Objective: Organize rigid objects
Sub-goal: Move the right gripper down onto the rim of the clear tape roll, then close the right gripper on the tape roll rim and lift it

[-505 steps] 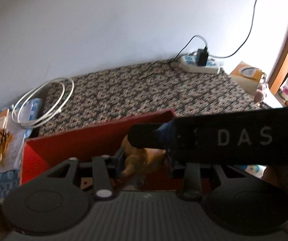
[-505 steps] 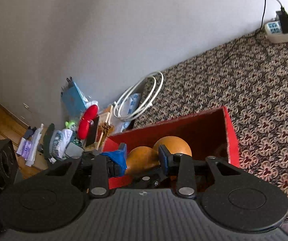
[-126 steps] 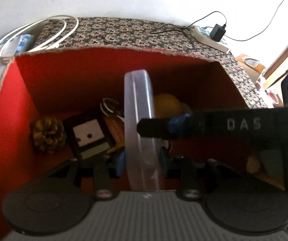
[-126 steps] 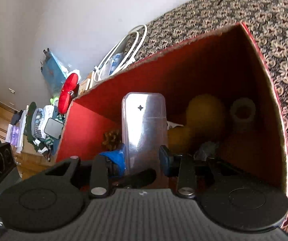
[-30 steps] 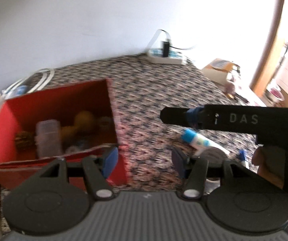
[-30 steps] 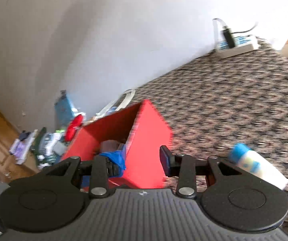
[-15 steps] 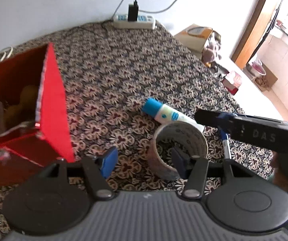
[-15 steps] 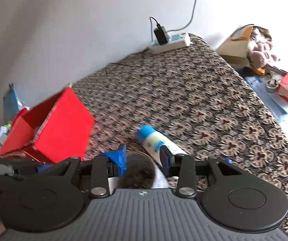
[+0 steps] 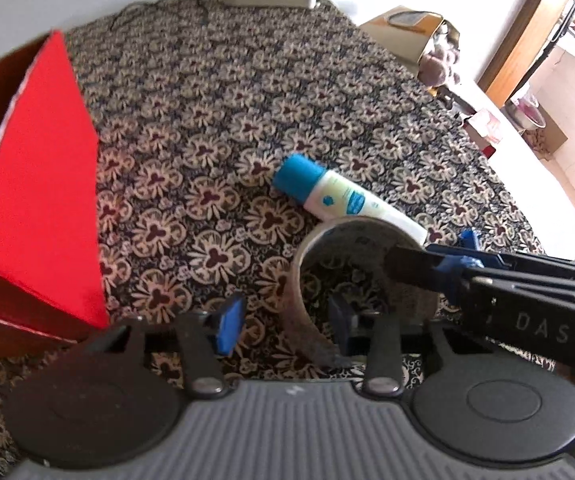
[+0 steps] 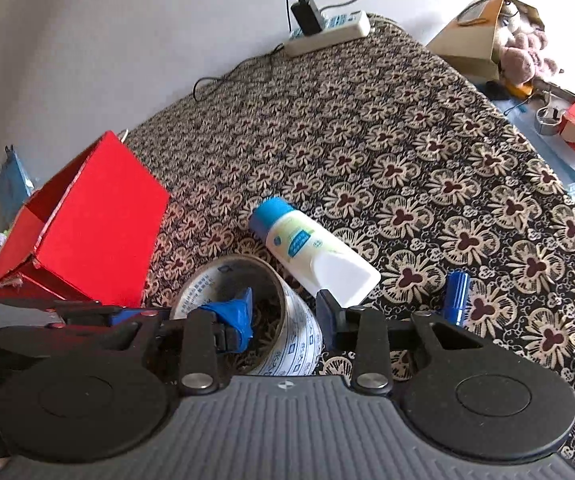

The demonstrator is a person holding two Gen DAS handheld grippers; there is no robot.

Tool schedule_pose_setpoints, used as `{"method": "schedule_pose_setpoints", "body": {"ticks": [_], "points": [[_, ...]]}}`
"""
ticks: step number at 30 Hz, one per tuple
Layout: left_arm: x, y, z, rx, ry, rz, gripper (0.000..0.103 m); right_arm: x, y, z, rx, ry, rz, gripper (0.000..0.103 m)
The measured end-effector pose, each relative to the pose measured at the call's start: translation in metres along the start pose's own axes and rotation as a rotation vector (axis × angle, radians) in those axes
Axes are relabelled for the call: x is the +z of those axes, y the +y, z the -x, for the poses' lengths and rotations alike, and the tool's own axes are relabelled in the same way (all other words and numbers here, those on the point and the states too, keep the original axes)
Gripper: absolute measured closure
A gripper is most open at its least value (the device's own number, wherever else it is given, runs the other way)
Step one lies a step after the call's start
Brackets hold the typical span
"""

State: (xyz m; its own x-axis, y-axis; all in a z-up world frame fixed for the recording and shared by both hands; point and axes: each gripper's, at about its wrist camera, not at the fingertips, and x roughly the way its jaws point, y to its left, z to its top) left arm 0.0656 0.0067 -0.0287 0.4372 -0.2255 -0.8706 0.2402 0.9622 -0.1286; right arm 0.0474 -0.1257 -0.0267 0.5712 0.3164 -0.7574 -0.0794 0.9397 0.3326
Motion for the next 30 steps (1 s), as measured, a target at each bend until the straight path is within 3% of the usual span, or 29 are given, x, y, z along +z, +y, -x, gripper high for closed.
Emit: {"method": "schedule_pose_setpoints", "body": {"ticks": [10, 17, 30], "points": [[0.005, 0.002, -0.019, -0.026, 0.052, 0.035, 0.084, 0.001, -0.01, -0.02, 0.019, 0.078, -0.059, 0.088], [0.003, 0.001, -0.021, -0.023, 0.058, 0.027, 0.086, 0.001, -0.009, -0.022, 0.033, 0.093, -0.076, 0.092], [-0.014, 0.014, 0.027, -0.004, -0.017, -0.098, 0.091, -0.005, 0.04, 0.002, 0.042, 0.056, -0.036, 0.097]]}}
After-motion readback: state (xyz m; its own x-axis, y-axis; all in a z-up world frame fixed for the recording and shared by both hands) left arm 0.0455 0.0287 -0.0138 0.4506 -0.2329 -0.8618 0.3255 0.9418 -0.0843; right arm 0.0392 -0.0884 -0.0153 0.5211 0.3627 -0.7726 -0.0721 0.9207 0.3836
